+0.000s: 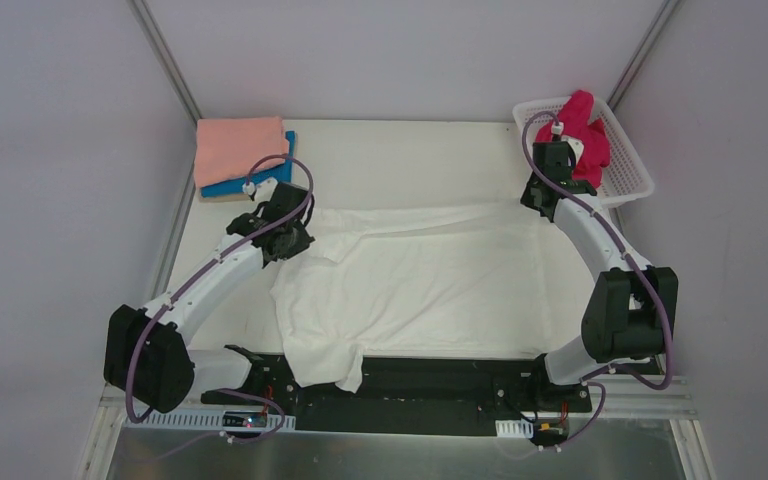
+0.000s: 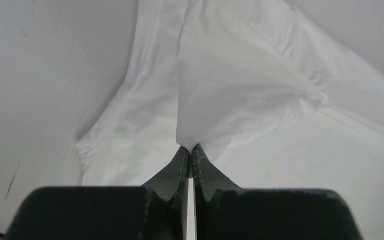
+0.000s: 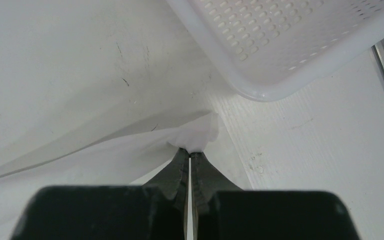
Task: Fold and stack the t-shirts
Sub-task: Fold the flattened tshirt in 1/3 of the way
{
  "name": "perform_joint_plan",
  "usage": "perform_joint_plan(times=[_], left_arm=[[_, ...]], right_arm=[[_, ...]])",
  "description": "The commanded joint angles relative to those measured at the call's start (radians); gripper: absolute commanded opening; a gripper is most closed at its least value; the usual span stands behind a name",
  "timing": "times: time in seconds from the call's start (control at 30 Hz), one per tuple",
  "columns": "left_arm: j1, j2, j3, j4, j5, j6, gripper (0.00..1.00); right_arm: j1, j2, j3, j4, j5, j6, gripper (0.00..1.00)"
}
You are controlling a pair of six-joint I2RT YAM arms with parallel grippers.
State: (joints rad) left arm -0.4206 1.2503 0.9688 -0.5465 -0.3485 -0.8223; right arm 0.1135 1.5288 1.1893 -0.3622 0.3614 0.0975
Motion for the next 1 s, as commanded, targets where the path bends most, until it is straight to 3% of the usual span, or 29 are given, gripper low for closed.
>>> perform_joint_plan(times=[0.0, 0.1, 0.17, 0.2, 0.27, 0.37, 0.47, 0.53, 0.73, 0.83, 0.97], left_arm=[[-0.024, -0.016, -0.057, -0.045, 0.099, -0.060, 0.00], [-0.029, -0.024, -0.097, -0.087, 0.119, -0.087, 0.01], [-0.029, -0.049, -0.133, -0.107, 0.143, -0.089, 0.13], [-0.030, -0.068, -0.149, -0.115, 0.151, -0.086, 0.26], [-0.030, -0.104, -0.174, -0.133, 0.151, -0.076, 0.51], [-0.030, -0.157, -0.169, -0.144, 0.154, -0.033, 0.69], [-0.030, -0.190, -0.133, -0.143, 0.133, 0.021, 0.92], [-0.030, -0.171, -0.093, -0.133, 0.100, 0.051, 0.99], [-0.021, 0.031, 0.056, 0.017, 0.090, 0.141, 0.99], [0.014, 0.192, 0.168, 0.062, 0.128, 0.175, 0.99], [0.082, 0.407, 0.296, 0.133, 0.218, 0.223, 0.99]], right_arm=[[-0.007, 0.005, 0.038, -0.069, 0.020, -0.002, 0.00], [-0.004, 0.018, 0.042, -0.144, 0.040, 0.043, 0.06], [0.002, 0.020, 0.040, -0.228, 0.099, 0.117, 0.14], [0.003, 0.018, 0.033, -0.253, 0.115, 0.146, 0.19], [0.005, 0.015, 0.021, -0.299, 0.144, 0.191, 0.39], [0.025, -0.010, 0.014, -0.330, 0.201, 0.226, 0.65], [0.057, -0.062, 0.006, -0.318, 0.207, 0.224, 0.98], [0.070, -0.103, -0.014, -0.284, 0.152, 0.214, 1.00], [0.069, -0.211, -0.134, -0.008, -0.196, 0.193, 1.00], [0.069, -0.165, -0.130, 0.060, -0.303, 0.189, 0.99], [0.068, -0.027, -0.066, 0.109, -0.307, 0.166, 1.00]])
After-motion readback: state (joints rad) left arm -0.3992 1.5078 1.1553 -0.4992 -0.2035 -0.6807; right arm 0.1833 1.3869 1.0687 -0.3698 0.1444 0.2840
